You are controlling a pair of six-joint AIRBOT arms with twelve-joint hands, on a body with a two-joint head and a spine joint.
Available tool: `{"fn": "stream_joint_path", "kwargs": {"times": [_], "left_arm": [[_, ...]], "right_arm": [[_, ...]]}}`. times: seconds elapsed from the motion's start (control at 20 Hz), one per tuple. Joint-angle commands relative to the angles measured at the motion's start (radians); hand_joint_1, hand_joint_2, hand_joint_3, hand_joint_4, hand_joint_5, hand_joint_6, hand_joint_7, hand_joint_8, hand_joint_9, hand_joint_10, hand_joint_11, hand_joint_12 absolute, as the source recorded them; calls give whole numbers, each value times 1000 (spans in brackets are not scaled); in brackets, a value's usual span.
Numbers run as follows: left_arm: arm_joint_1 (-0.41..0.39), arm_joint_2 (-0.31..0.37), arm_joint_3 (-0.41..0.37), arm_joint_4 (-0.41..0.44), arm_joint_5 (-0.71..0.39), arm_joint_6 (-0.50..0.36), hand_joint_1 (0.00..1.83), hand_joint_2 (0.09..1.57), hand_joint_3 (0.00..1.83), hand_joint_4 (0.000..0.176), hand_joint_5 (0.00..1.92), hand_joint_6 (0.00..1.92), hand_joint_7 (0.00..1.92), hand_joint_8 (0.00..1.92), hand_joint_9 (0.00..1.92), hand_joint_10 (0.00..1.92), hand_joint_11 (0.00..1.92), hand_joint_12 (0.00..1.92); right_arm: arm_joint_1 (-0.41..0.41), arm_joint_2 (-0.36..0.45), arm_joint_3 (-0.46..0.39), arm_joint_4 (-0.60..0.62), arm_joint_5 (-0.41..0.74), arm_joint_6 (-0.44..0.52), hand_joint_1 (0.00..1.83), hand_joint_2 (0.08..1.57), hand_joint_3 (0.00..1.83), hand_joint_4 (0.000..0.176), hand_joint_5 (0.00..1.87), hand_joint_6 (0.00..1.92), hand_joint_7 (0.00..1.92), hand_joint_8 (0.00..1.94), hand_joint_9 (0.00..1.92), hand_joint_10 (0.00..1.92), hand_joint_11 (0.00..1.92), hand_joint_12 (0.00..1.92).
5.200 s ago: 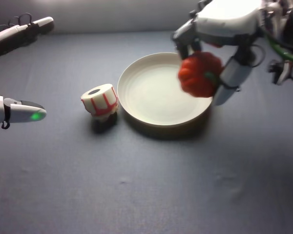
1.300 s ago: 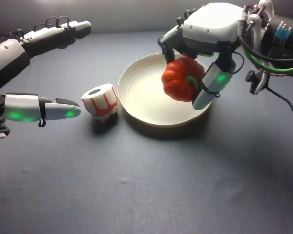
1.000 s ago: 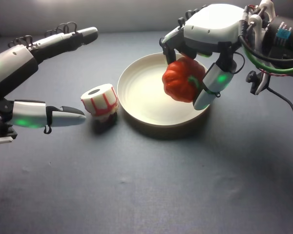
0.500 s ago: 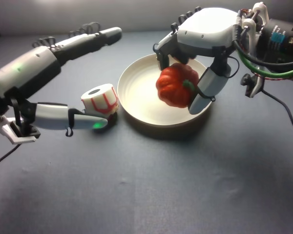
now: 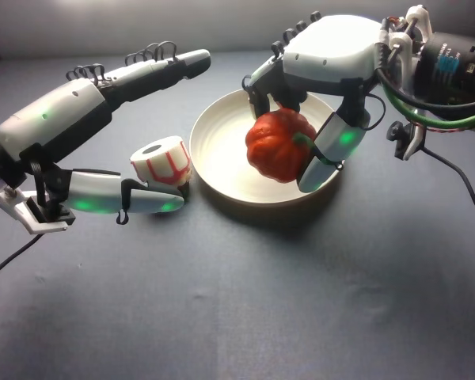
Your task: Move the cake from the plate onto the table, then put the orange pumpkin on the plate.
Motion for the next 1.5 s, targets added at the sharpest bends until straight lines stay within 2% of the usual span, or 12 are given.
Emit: {"fn": "stream_joint_path", "kwargs": {"times": [0.0, 0.05, 0.25, 0.3, 0.35, 0.45, 0.6, 0.75, 0.8, 0.9, 1.25, 1.45], "left_arm": [[-8, -1, 4, -35, -123, -4, 985, 895, 1, 127, 180, 1, 211, 0, 236, 0, 239, 189], [-5, -3, 5, -35, -123, -4, 1004, 888, 0, 115, 198, 9, 211, 0, 235, 0, 239, 187], [11, -5, 6, -47, -126, -4, 987, 897, 2, 112, 203, 10, 211, 0, 236, 0, 243, 180], [10, -7, 7, -47, -125, -4, 985, 895, 1, 127, 180, 1, 211, 0, 236, 0, 244, 178], [9, -9, 8, -47, -125, -4, 1004, 888, 0, 115, 198, 9, 211, 0, 235, 0, 244, 176], [9, -10, 8, -47, -128, -4, 986, 895, 1, 130, 174, 0, 211, 0, 236, 0, 246, 173], [9, -15, 9, -47, -131, -4, 986, 895, 1, 130, 174, 0, 211, 0, 236, 0, 248, 169], [8, -17, 9, -48, -132, -4, 985, 895, 1, 127, 180, 1, 212, 0, 236, 0, 250, 165], [9, -17, 9, -49, -132, -4, 993, 889, 0, 130, 174, 0, 211, 0, 236, 0, 250, 163], [8, -17, 10, -50, -132, -4, 984, 895, 1, 128, 179, 1, 212, 0, 236, 0, 252, 161], [9, -18, 11, -54, -132, -4, 1003, 889, 0, 115, 198, 9, 211, 0, 235, 0, 255, 151], [8, -1, 6, -66, -143, -4, 984, 898, 2, 116, 197, 9, 211, 0, 235, 0, 257, 146]], "right_arm": [[19, 4, -1, 39, 88, 6, 991, 1175, 19, 141, 834, 1254, 922, 1441, 865, 1717, 841, 1913], [21, 4, -2, 39, 88, 6, 1066, 1171, 12, 0, 856, 1223, 925, 1488, 905, 1768, 907, 1919], [29, 7, -4, 43, 91, 6, 1073, 1300, 0, 1, 610, 1548, 756, 1393, 727, 1497, 658, 1815], [29, 8, -4, 49, 93, 6, 789, 1356, 15, 141, 534, 1661, 620, 1328, 601, 1460, 525, 1787], [29, 8, -4, 50, 94, 6, 581, 1454, 20, 169, 402, 1845, 550, 1458, 569, 1612, 543, 1865], [29, 8, -4, 53, 95, 6, 22, 1546, 94, 0, 211, 1166, 465, 1032, 405, 1302, 310, 1745], [29, 11, -2, 57, 99, 6, 0, 1465, 22, 0, 135, 982, 470, 670, 329, 1058, 190, 1643], [29, 20, -4, 63, 96, 6, 582, 1524, 0, 0, 303, 1818, 568, 1311, 509, 1542, 449, 1894], [29, 21, -4, 67, 96, 6, 116, 1557, 11, 0, 146, 1391, 412, 1036, 391, 1272, 309, 1718], [29, 21, -7, 69, 95, 6, 1054, 1278, 86, 0, 543, 1554, 772, 1524, 790, 1666, 773, 1897], [25, 21, -2, 91, 89, 6, 968, 1086, 0, 0, 480, 274, 510, 66, 269, 634, 8, 1564], [19, 28, -5, 92, 87, 6, 1116, 1088, 0, 0, 611, 26, 756, 12, 699, 687, 468, 1487]]}}
